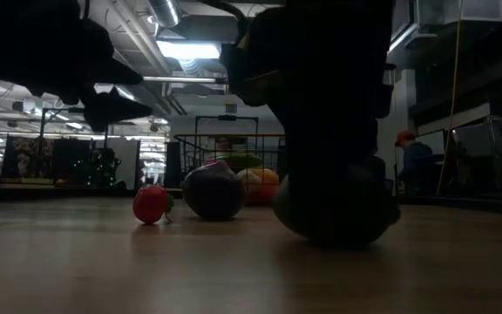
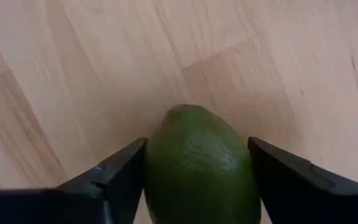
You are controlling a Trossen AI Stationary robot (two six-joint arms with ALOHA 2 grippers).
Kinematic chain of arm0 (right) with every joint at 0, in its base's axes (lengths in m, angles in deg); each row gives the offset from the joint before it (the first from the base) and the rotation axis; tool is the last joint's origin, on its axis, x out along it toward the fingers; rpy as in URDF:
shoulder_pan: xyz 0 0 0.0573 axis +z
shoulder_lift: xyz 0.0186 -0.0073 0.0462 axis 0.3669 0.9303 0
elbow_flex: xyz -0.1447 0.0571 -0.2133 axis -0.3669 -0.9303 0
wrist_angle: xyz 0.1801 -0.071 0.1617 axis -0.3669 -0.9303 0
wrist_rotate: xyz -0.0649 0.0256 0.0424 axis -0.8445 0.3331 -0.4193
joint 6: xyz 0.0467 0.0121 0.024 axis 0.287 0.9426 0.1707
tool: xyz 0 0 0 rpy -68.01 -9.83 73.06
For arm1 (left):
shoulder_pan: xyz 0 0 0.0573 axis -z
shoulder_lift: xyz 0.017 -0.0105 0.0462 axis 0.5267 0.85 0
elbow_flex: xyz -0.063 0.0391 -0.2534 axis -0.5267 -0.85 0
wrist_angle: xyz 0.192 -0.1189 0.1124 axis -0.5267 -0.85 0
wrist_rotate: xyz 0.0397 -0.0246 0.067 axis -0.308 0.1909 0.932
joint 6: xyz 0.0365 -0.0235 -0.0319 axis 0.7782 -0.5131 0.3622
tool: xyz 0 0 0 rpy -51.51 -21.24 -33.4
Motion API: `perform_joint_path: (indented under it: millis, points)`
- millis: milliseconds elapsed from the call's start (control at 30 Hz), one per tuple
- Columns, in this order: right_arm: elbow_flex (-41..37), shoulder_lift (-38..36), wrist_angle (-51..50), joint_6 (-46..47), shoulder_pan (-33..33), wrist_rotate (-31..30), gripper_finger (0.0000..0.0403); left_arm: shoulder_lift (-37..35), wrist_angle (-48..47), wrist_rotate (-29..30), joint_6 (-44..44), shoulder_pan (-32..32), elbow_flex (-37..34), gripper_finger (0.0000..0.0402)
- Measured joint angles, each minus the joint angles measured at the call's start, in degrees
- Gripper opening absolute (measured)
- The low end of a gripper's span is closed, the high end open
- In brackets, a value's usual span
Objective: Sort produce into baskets
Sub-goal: Put the green lime into the transparent bin
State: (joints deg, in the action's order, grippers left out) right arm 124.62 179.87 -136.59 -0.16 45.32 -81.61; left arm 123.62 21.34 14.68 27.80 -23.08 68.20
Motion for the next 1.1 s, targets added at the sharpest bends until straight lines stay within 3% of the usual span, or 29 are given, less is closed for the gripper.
perform_joint_path:
  millis: [200,300,533,1000,1100]
  points:
    - [0.04,-0.02,-0.58,-1.27,-0.24,0.01,0.0212,3.82,3.32,0.04,-0.88,0.26,0.06,0.0299]
    - [0.51,-0.02,-2.08,-1.49,-0.24,0.22,0.0198,5.88,3.53,0.06,-0.77,0.69,0.68,0.0299]
    - [7.49,-0.02,-14.86,-2.89,0.23,0.54,0.0217,11.75,3.81,0.06,0.60,0.82,5.21,0.0299]
    - [26.86,-0.07,-41.43,-8.27,4.62,1.01,0.0214,21.81,3.66,0.08,4.72,0.82,14.33,0.0299]
    - [27.58,-0.15,-42.06,-8.49,6.12,1.22,0.0214,23.11,3.76,0.07,4.49,0.82,15.26,0.0299]
